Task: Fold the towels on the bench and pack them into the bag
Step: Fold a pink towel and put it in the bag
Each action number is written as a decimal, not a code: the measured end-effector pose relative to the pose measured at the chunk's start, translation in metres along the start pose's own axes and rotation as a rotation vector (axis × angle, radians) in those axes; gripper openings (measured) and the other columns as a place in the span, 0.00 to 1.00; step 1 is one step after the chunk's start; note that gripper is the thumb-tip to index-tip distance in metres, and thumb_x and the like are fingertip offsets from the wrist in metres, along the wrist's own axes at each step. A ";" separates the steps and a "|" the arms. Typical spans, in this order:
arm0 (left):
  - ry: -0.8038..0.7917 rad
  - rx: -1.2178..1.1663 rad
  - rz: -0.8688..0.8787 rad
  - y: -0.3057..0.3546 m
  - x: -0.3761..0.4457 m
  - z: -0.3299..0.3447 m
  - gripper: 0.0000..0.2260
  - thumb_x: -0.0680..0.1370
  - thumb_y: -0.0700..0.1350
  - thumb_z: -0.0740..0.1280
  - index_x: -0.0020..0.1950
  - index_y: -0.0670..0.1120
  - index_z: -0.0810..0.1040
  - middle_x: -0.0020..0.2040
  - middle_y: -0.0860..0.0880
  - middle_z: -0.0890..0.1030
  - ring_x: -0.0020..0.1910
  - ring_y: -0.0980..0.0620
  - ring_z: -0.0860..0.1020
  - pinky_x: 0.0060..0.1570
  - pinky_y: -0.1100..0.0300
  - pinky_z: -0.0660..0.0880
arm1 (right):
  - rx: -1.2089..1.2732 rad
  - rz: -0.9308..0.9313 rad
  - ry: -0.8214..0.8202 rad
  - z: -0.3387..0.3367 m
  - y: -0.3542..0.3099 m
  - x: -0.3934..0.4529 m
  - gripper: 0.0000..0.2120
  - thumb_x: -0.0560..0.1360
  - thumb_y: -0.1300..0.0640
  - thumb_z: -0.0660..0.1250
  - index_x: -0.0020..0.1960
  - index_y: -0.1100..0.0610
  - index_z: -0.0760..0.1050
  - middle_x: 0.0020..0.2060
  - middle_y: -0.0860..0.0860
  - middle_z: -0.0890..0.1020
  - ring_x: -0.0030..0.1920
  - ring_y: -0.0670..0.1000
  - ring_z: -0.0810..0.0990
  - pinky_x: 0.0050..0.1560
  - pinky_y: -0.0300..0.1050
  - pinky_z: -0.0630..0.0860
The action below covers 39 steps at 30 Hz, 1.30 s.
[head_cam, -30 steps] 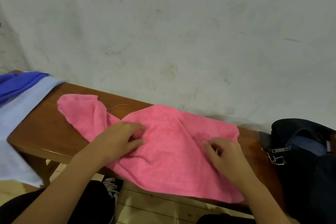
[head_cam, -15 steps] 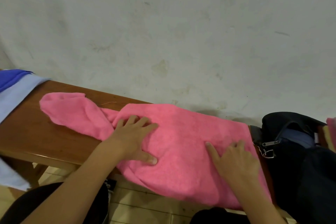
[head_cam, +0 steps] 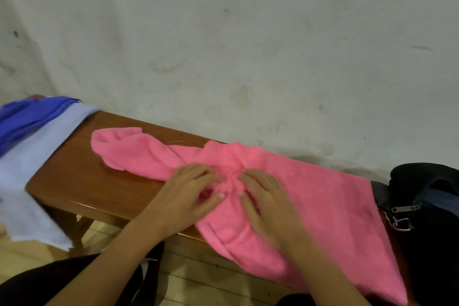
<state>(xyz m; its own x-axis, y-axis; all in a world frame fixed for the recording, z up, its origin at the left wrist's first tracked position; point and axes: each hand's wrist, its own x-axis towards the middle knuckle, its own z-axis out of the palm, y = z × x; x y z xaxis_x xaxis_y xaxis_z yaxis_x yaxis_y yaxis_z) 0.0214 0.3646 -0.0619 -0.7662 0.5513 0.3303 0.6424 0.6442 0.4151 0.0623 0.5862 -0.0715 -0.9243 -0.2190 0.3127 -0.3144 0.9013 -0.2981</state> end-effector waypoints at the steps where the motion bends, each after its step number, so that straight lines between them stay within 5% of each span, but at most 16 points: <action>1: 0.027 0.093 -0.017 -0.010 -0.003 -0.006 0.22 0.80 0.65 0.55 0.64 0.55 0.76 0.64 0.57 0.75 0.65 0.59 0.71 0.69 0.54 0.65 | 0.010 -0.033 -0.008 0.003 -0.004 0.005 0.20 0.83 0.47 0.53 0.68 0.52 0.75 0.66 0.48 0.76 0.68 0.46 0.71 0.74 0.45 0.62; 5: -0.061 0.334 -0.136 -0.048 -0.010 -0.031 0.30 0.78 0.68 0.47 0.70 0.55 0.73 0.73 0.52 0.71 0.76 0.52 0.63 0.76 0.47 0.46 | 0.133 -0.152 -0.107 0.013 -0.024 0.016 0.17 0.82 0.48 0.57 0.64 0.50 0.78 0.67 0.46 0.75 0.70 0.44 0.69 0.74 0.40 0.58; 8: -0.104 0.300 -0.131 -0.062 -0.012 -0.045 0.27 0.74 0.73 0.55 0.60 0.56 0.78 0.62 0.55 0.79 0.64 0.54 0.74 0.75 0.49 0.55 | 0.097 -0.167 -0.248 0.018 -0.032 0.017 0.22 0.82 0.43 0.51 0.72 0.45 0.70 0.73 0.43 0.68 0.75 0.41 0.60 0.79 0.49 0.48; 10: -0.165 0.128 -0.148 -0.060 -0.015 -0.055 0.20 0.71 0.73 0.60 0.45 0.58 0.76 0.46 0.60 0.80 0.45 0.60 0.76 0.57 0.60 0.73 | -0.014 -0.150 -0.335 0.018 -0.031 0.015 0.29 0.80 0.35 0.41 0.78 0.42 0.58 0.77 0.40 0.59 0.78 0.41 0.50 0.79 0.56 0.40; 12: -0.261 0.007 -0.213 -0.056 -0.021 -0.061 0.24 0.70 0.73 0.61 0.36 0.53 0.75 0.33 0.56 0.76 0.32 0.59 0.72 0.38 0.67 0.67 | -0.059 -0.134 -0.370 0.023 -0.027 0.011 0.33 0.77 0.30 0.34 0.79 0.39 0.47 0.78 0.39 0.51 0.77 0.40 0.43 0.78 0.60 0.39; 15: -0.214 0.114 -0.270 -0.060 -0.031 -0.070 0.30 0.74 0.74 0.50 0.41 0.52 0.81 0.34 0.53 0.79 0.32 0.59 0.75 0.37 0.68 0.68 | 0.022 -0.089 -0.355 0.024 -0.033 0.017 0.26 0.79 0.32 0.37 0.76 0.31 0.39 0.78 0.44 0.57 0.77 0.42 0.50 0.77 0.64 0.46; 17: -0.164 0.196 -0.330 -0.062 -0.034 -0.079 0.26 0.77 0.68 0.52 0.43 0.53 0.82 0.30 0.53 0.76 0.28 0.61 0.72 0.33 0.70 0.65 | -0.128 -0.023 -0.401 0.016 -0.041 0.028 0.30 0.75 0.35 0.35 0.77 0.32 0.43 0.75 0.44 0.62 0.74 0.45 0.58 0.77 0.65 0.48; 21: -0.108 0.332 -0.426 -0.062 -0.035 -0.091 0.21 0.79 0.60 0.61 0.32 0.49 0.75 0.28 0.53 0.74 0.26 0.59 0.70 0.30 0.68 0.63 | -0.284 0.046 -0.328 0.009 -0.065 0.053 0.43 0.72 0.29 0.25 0.75 0.40 0.63 0.70 0.44 0.71 0.69 0.50 0.69 0.70 0.61 0.65; 24: -0.052 0.357 -0.453 -0.055 -0.035 -0.096 0.19 0.78 0.58 0.63 0.28 0.54 0.70 0.26 0.55 0.73 0.25 0.59 0.71 0.28 0.68 0.65 | -0.380 0.064 -0.255 0.019 -0.079 0.075 0.35 0.78 0.33 0.34 0.64 0.46 0.73 0.53 0.46 0.83 0.53 0.52 0.81 0.61 0.55 0.73; 29: 0.289 0.215 -0.398 -0.052 -0.028 -0.097 0.21 0.79 0.52 0.65 0.26 0.51 0.66 0.24 0.54 0.69 0.24 0.58 0.69 0.34 0.68 0.66 | -0.254 0.240 -0.194 0.028 -0.085 0.106 0.26 0.82 0.37 0.48 0.52 0.54 0.76 0.41 0.50 0.81 0.41 0.52 0.80 0.47 0.48 0.77; 31: 0.245 0.118 -0.321 -0.056 -0.028 -0.095 0.21 0.79 0.50 0.65 0.25 0.51 0.67 0.22 0.53 0.69 0.23 0.58 0.70 0.48 0.64 0.73 | -0.283 0.282 -0.152 0.029 -0.088 0.117 0.26 0.83 0.40 0.49 0.47 0.56 0.78 0.39 0.52 0.81 0.43 0.55 0.81 0.47 0.49 0.76; 33: 0.124 0.021 -0.305 -0.061 -0.032 -0.094 0.21 0.79 0.54 0.64 0.27 0.49 0.71 0.21 0.53 0.69 0.21 0.56 0.69 0.45 0.66 0.74 | -0.361 0.294 -0.094 0.030 -0.091 0.126 0.27 0.83 0.44 0.49 0.47 0.58 0.81 0.44 0.56 0.82 0.48 0.58 0.81 0.52 0.52 0.74; 36: 0.048 -0.054 -0.397 -0.070 -0.041 -0.094 0.23 0.81 0.57 0.60 0.30 0.49 0.73 0.23 0.52 0.70 0.21 0.57 0.69 0.29 0.71 0.66 | -0.244 0.097 0.005 0.037 -0.098 0.141 0.16 0.81 0.50 0.58 0.50 0.60 0.80 0.48 0.57 0.80 0.50 0.59 0.77 0.52 0.55 0.73; 39: -0.048 0.075 -0.510 -0.084 -0.050 -0.091 0.17 0.83 0.56 0.57 0.44 0.50 0.81 0.35 0.54 0.79 0.28 0.62 0.72 0.30 0.71 0.65 | -0.037 -0.238 -0.233 0.051 -0.120 0.155 0.09 0.80 0.55 0.61 0.57 0.55 0.77 0.56 0.51 0.78 0.56 0.52 0.75 0.59 0.53 0.74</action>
<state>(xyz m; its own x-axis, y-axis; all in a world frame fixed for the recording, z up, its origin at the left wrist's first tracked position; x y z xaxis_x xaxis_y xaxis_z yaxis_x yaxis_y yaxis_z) 0.0039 0.2345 -0.0358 -0.9817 0.1800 0.0617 0.1883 0.8726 0.4506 -0.0546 0.4245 -0.0334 -0.8517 -0.5009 0.1540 -0.5235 0.8266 -0.2067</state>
